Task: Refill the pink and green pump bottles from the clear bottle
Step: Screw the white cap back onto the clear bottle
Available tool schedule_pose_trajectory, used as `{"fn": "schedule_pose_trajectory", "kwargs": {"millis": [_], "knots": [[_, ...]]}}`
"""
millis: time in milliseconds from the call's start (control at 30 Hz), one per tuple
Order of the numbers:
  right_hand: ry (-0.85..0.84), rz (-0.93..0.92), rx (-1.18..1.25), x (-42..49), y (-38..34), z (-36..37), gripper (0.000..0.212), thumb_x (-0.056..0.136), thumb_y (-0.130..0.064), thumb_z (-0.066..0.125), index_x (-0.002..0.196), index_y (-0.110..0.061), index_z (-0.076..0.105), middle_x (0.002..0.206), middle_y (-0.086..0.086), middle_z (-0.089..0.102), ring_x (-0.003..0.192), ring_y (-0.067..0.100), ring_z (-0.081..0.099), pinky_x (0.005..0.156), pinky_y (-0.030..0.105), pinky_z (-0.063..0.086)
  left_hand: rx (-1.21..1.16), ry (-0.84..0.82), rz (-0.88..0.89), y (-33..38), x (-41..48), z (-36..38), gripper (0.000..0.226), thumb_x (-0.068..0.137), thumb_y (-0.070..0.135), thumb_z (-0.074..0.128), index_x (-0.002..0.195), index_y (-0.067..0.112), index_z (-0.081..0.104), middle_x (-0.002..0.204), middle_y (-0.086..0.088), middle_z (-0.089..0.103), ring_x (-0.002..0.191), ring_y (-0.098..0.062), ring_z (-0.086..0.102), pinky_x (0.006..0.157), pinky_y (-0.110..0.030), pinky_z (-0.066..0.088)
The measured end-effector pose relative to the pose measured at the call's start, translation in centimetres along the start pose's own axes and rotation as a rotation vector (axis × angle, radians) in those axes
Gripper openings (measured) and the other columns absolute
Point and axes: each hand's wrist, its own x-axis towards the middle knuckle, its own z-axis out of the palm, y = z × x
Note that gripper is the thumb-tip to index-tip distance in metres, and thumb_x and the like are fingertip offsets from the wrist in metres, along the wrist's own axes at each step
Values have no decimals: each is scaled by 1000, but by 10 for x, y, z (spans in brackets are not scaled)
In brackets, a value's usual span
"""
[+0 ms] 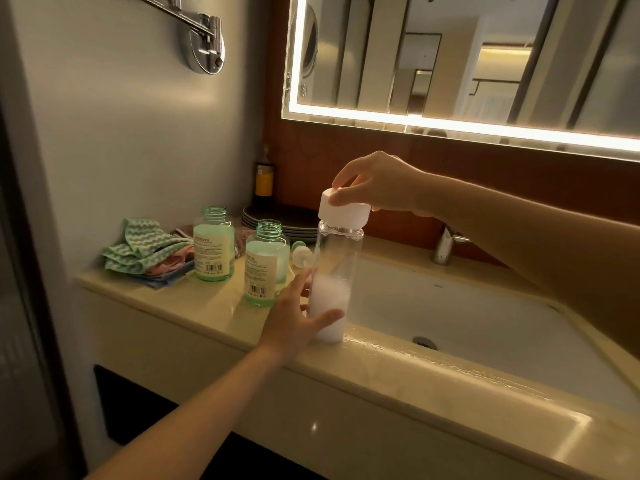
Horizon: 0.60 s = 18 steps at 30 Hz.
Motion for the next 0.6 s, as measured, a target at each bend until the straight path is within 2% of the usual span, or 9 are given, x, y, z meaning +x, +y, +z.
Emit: {"fn": "schedule_pose_trajectory", "kwargs": {"millis": [333,500,600], "knots": [[10,-2,-49,1,-3,2,30,85,-33,63,108,-14,65,107,-1,56,99,15,51,71,21,49,22,5,15,-1,0,-1,96,59,58,68,141,25,32,122,-3,55,109,-18,56,86,-38,54],[85,15,-151,0,-2,5,41,82,-43,63,108,-11,65,110,4,60,98,17,56,75,28,51,34,-1,21,1,-1,0,95,60,58,67,142,26,30,124,-3,54,109,-18,56,86,-38,54],[90,36,-214,-1,-3,8,52,82,-53,57,112,-10,62,113,5,61,100,16,55,77,28,49,35,0,17,0,-1,-1,96,59,59,66,142,25,30,124,-3,54,109,-18,56,86,-38,54]]}}
